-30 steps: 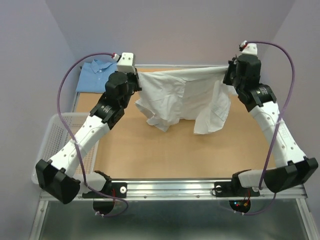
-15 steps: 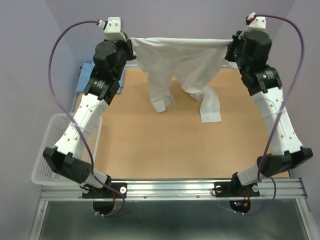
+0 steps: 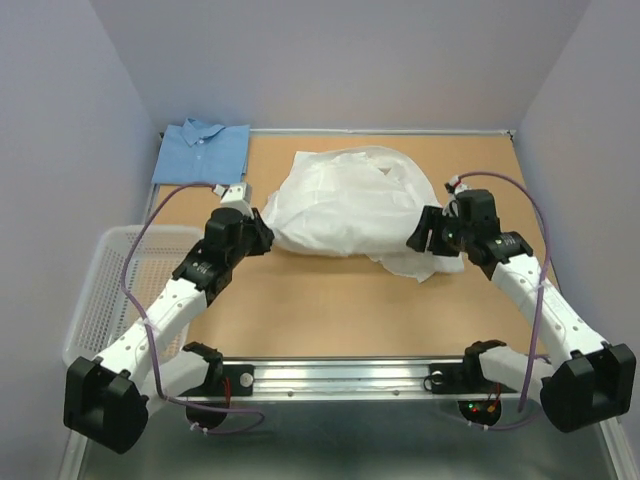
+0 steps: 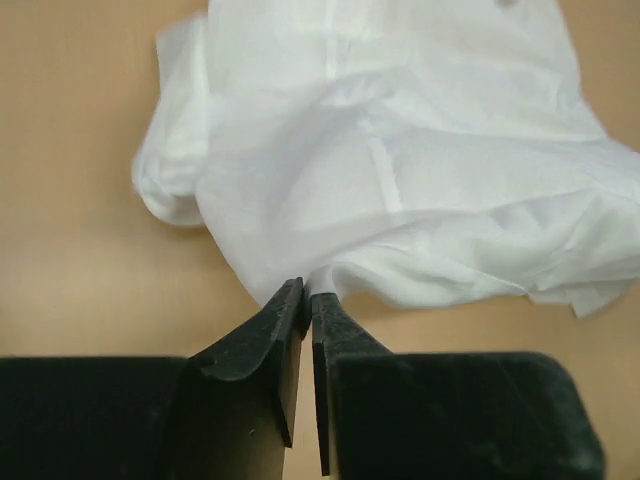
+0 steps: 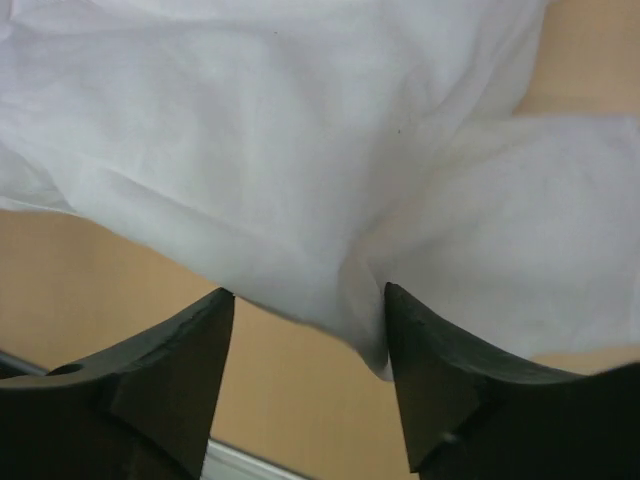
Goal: Fold and stack the long sleeve shirts
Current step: Flatten the shirt out
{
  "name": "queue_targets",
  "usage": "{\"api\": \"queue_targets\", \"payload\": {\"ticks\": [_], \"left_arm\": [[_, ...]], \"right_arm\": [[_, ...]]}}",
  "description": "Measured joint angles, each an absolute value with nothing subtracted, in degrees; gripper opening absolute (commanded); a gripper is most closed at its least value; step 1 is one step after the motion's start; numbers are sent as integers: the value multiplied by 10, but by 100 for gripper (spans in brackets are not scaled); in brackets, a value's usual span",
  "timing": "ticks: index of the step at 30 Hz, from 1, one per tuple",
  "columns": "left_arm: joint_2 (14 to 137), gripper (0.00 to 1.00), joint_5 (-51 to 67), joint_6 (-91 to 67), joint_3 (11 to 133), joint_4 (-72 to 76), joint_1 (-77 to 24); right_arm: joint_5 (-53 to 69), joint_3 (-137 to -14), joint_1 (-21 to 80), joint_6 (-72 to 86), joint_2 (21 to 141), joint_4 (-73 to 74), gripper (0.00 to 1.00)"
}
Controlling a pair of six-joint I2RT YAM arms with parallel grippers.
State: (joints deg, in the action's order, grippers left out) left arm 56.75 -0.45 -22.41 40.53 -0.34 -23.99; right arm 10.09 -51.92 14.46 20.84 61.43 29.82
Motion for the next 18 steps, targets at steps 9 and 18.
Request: {"api": "queue_targets", "payload": {"ticks": [9,18], "left_arm": [[486,89,19,-290,438,-88,-237],[741,83,47,-336,522,-16,-180]], "right_arm": [[63,-577,142,228,678,375,86],[-62,-710,41,263,849,353,68]]}}
